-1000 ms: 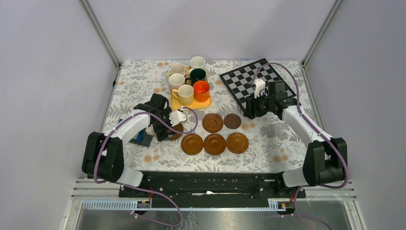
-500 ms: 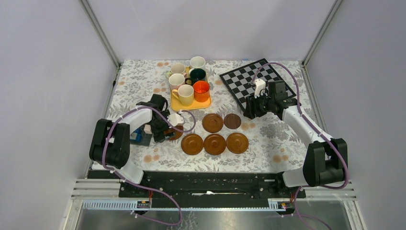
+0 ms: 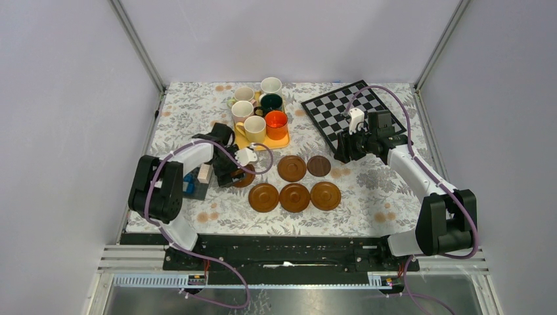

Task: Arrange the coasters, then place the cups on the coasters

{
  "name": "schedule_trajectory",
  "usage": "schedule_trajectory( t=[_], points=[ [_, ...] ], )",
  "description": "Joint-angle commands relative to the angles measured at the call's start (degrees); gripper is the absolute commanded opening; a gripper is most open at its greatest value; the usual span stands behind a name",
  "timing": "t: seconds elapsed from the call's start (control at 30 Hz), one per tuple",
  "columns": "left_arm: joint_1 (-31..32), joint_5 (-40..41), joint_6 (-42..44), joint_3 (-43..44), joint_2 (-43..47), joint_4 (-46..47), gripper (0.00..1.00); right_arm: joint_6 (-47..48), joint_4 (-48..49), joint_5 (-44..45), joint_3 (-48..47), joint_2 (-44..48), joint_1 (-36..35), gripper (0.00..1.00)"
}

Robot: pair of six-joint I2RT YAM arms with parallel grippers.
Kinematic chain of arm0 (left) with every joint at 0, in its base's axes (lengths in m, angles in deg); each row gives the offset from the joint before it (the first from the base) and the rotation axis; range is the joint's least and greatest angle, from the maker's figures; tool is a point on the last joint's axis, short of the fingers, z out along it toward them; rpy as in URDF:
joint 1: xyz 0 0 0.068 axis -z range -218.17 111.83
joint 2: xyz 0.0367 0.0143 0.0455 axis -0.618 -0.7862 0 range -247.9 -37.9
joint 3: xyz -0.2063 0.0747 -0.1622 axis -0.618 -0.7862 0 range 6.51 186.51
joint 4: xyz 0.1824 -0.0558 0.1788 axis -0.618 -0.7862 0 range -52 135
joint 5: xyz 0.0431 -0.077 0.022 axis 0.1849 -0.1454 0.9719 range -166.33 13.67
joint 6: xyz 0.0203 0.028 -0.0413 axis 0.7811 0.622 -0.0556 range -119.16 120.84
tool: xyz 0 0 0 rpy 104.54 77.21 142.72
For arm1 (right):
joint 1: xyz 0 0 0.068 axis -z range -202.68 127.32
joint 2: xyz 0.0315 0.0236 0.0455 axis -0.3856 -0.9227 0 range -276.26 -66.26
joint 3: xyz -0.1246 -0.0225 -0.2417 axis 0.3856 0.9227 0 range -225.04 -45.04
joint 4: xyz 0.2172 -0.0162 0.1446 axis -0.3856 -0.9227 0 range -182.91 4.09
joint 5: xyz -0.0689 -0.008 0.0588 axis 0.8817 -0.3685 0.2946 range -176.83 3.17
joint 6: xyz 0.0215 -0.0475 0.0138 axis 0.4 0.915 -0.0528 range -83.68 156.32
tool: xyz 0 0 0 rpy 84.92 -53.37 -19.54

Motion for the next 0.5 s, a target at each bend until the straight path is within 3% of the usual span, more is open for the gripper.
schedule_trajectory(
  t=[0.0, 0.47],
  points=[
    [2.0, -2.1, -0.8, 2.3, -1.8, 2.9, 0.82, 0.7, 1.5, -0.2, 0.0, 1.0, 0.3, 0.58],
    [5.0, -3.1, 3.6, 4.0, -2.7, 4.9, 0.80, 0.8, 1.4, -0.4, 0.1, 1.0, 0.3, 0.58]
  ],
)
